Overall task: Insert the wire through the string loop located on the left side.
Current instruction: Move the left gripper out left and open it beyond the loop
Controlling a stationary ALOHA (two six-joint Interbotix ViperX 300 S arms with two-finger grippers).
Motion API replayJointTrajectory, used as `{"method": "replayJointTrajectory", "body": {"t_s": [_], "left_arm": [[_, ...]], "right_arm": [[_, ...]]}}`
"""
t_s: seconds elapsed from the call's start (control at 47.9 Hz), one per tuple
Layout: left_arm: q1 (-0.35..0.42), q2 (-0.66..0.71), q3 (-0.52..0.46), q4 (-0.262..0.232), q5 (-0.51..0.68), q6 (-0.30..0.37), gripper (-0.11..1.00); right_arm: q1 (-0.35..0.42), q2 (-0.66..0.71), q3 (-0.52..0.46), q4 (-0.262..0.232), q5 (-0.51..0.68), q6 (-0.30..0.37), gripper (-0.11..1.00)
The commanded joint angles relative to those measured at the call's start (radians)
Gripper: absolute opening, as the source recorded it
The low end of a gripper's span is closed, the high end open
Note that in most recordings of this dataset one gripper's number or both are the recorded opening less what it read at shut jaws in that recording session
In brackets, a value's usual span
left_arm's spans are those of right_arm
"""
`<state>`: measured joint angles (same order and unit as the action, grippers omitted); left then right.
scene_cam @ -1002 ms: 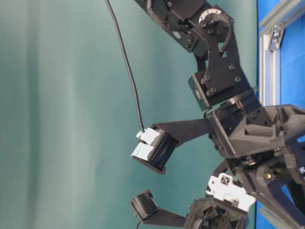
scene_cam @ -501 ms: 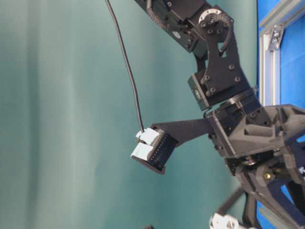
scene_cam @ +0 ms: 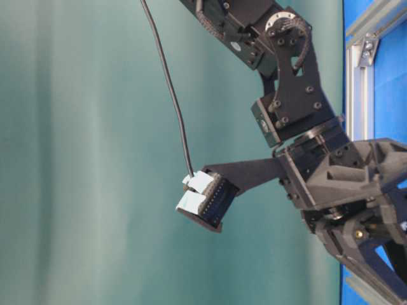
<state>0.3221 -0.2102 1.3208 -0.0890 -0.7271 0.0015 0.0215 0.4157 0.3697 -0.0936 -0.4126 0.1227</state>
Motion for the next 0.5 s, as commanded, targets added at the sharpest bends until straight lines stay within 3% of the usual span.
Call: {"method": "replayJointTrajectory", "body": {"t_s": [0.0, 0.334, 0.48], "left_arm": [[0.003, -0.043, 0.018, 0.003, -0.009, -0.002, 0.0], [-0.003, -0.058, 0.018, 0.003, -0.009, -0.009, 0.0], [-0.064, -0.072, 0.032, 0.003, -0.009, -0.025, 0.0]], "right_arm": [[-0.003, -0.02, -0.014, -0.002, 0.0, 0.0, 0.01], [-0.002, -0.02, -0.015, -0.002, -0.002, 0.0, 0.01], [-0.002, -0.018, -0.018, -0.002, 0.0, 0.0, 0.01]]}}
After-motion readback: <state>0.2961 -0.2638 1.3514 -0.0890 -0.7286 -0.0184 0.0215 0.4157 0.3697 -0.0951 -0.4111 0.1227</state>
